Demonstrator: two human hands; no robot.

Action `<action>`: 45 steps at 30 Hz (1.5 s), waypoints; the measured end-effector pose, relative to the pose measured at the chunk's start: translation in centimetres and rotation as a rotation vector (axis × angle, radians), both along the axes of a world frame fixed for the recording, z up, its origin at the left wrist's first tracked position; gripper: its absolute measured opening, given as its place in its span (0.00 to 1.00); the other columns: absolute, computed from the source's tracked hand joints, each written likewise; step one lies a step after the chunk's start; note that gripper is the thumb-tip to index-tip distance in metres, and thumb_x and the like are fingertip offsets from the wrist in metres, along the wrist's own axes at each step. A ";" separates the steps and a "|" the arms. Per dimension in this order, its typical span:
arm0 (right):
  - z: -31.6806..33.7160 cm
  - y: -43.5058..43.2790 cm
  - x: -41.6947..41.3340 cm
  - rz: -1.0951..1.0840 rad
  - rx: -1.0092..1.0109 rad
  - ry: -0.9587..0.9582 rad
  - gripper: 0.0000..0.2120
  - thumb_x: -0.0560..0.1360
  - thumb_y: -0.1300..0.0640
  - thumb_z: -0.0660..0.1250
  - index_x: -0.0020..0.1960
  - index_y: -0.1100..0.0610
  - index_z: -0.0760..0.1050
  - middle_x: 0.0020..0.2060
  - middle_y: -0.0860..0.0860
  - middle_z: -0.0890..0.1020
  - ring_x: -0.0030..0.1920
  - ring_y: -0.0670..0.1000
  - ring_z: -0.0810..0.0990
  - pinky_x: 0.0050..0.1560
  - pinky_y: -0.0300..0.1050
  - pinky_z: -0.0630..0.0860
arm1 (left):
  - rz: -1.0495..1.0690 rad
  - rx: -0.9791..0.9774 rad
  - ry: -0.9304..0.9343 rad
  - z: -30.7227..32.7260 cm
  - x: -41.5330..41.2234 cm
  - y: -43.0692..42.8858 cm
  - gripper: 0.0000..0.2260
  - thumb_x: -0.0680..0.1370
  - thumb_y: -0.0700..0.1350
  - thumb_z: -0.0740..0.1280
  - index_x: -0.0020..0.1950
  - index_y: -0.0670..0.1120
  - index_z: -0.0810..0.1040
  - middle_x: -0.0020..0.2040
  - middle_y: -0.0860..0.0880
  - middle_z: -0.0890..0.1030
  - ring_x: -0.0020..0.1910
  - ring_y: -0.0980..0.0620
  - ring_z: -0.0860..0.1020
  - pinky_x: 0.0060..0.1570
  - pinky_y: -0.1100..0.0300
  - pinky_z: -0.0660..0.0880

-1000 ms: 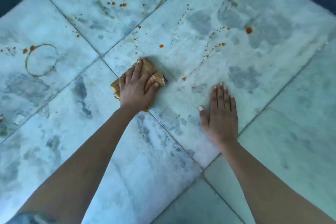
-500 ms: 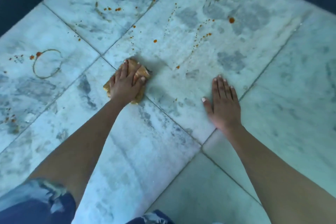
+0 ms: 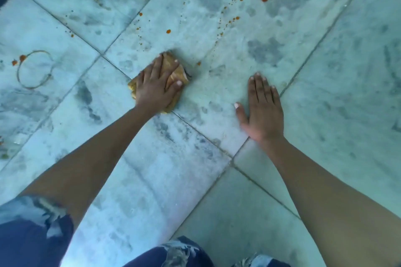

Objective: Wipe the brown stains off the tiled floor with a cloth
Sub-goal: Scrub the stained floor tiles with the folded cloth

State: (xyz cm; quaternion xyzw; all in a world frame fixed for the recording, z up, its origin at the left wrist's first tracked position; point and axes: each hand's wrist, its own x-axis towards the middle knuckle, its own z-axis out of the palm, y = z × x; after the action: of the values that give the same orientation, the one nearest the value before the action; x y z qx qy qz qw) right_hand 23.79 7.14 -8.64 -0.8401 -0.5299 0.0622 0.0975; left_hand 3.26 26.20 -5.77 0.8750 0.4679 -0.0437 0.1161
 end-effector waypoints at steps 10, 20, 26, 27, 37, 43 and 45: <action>0.2 -0.1 0.1 0.002 0.001 -0.002 0.35 0.76 0.42 0.49 0.75 0.63 0.54 0.75 0.59 0.58 0.75 0.56 0.56 0.74 0.52 0.51 | -0.442 -0.012 -0.041 0.0 2.7 -6.3 0.28 0.75 0.66 0.48 0.75 0.61 0.53 0.78 0.49 0.50 0.77 0.45 0.50 0.73 0.45 0.46; 0.3 -0.2 -0.1 -0.004 0.001 -0.015 0.34 0.77 0.42 0.49 0.75 0.63 0.55 0.75 0.59 0.58 0.75 0.57 0.58 0.74 0.52 0.52 | -0.139 -0.041 0.001 0.2 10.9 0.9 0.26 0.79 0.62 0.51 0.76 0.60 0.51 0.79 0.50 0.47 0.77 0.46 0.47 0.73 0.44 0.45; -0.1 -0.2 0.0 -0.008 0.015 -0.005 0.34 0.77 0.42 0.50 0.75 0.63 0.55 0.75 0.59 0.59 0.75 0.56 0.57 0.74 0.52 0.52 | -0.517 -0.022 -0.039 0.1 4.5 -1.9 0.29 0.75 0.67 0.46 0.75 0.60 0.54 0.78 0.53 0.52 0.77 0.49 0.51 0.72 0.45 0.47; -0.1 -0.1 0.0 -0.010 0.015 -0.010 0.34 0.77 0.42 0.50 0.75 0.63 0.54 0.75 0.58 0.58 0.75 0.56 0.57 0.74 0.52 0.52 | -0.477 -0.030 -0.040 0.1 4.2 -0.4 0.29 0.75 0.66 0.46 0.75 0.60 0.56 0.77 0.53 0.54 0.77 0.49 0.52 0.72 0.45 0.48; 0.4 -0.2 -0.1 -0.011 0.013 -0.015 0.34 0.77 0.42 0.51 0.74 0.63 0.58 0.74 0.59 0.61 0.74 0.56 0.60 0.74 0.52 0.54 | -0.461 -0.047 -0.049 -0.1 7.1 -1.6 0.28 0.77 0.65 0.47 0.76 0.60 0.52 0.78 0.54 0.50 0.77 0.51 0.47 0.73 0.46 0.42; 0.2 -0.2 0.0 -0.010 -0.012 -0.012 0.34 0.77 0.41 0.49 0.75 0.62 0.55 0.75 0.58 0.58 0.75 0.55 0.57 0.74 0.51 0.52 | -0.285 -0.118 -0.068 -0.1 -0.9 2.8 0.31 0.73 0.73 0.43 0.74 0.64 0.50 0.77 0.57 0.48 0.77 0.52 0.47 0.73 0.47 0.45; 0.1 -0.2 0.0 -0.007 -0.014 -0.017 0.34 0.77 0.41 0.48 0.75 0.62 0.55 0.75 0.58 0.58 0.75 0.55 0.57 0.74 0.51 0.52 | -0.126 -0.117 -0.058 -0.1 1.5 4.7 0.28 0.76 0.67 0.49 0.75 0.63 0.51 0.78 0.55 0.47 0.77 0.51 0.46 0.73 0.48 0.43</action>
State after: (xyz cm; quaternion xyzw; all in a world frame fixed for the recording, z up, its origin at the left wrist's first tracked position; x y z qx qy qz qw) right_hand 23.80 6.90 -8.53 -0.8433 -0.5271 0.0583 0.0874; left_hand 4.74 30.90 -5.89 0.8954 0.4048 -0.0529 0.1777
